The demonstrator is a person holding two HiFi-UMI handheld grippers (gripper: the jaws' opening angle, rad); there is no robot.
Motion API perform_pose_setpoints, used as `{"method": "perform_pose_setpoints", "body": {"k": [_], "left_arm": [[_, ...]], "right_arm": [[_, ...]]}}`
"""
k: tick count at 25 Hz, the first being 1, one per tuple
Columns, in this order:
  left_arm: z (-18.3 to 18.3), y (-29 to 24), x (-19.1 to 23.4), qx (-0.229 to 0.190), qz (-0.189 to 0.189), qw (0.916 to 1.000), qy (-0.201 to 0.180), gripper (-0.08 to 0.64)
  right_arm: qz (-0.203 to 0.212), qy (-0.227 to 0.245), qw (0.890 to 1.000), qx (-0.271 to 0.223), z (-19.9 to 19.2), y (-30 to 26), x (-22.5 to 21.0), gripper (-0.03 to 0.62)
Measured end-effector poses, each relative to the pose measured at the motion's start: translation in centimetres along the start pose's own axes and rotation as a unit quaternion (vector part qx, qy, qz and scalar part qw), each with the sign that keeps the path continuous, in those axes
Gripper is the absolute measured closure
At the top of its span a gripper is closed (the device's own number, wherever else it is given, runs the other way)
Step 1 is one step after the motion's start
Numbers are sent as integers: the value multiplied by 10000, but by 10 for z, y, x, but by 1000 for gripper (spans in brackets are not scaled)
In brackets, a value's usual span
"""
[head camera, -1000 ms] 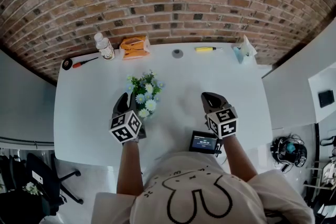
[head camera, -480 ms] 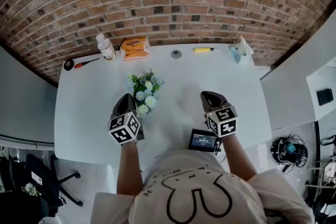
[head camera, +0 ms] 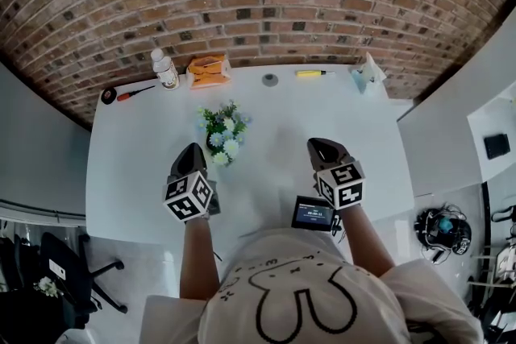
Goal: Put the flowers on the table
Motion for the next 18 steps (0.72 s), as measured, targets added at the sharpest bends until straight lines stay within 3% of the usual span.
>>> {"method": "perform_pose_setpoints", "body": {"k": [18], "left_arm": [[38,35,-17,-308,81,9994,130,549]], "right_arm": [[182,193,9996,-90,34,23,-1,574]]}}
Point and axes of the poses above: the fingertips, and each gripper's own axes: y backward along the fingers, x to its left, z out of its top, the point moved 1 cm from there along y, backward along the fingers, and after that the axes turned 2 degrees about -y, right-handed, at the moved point
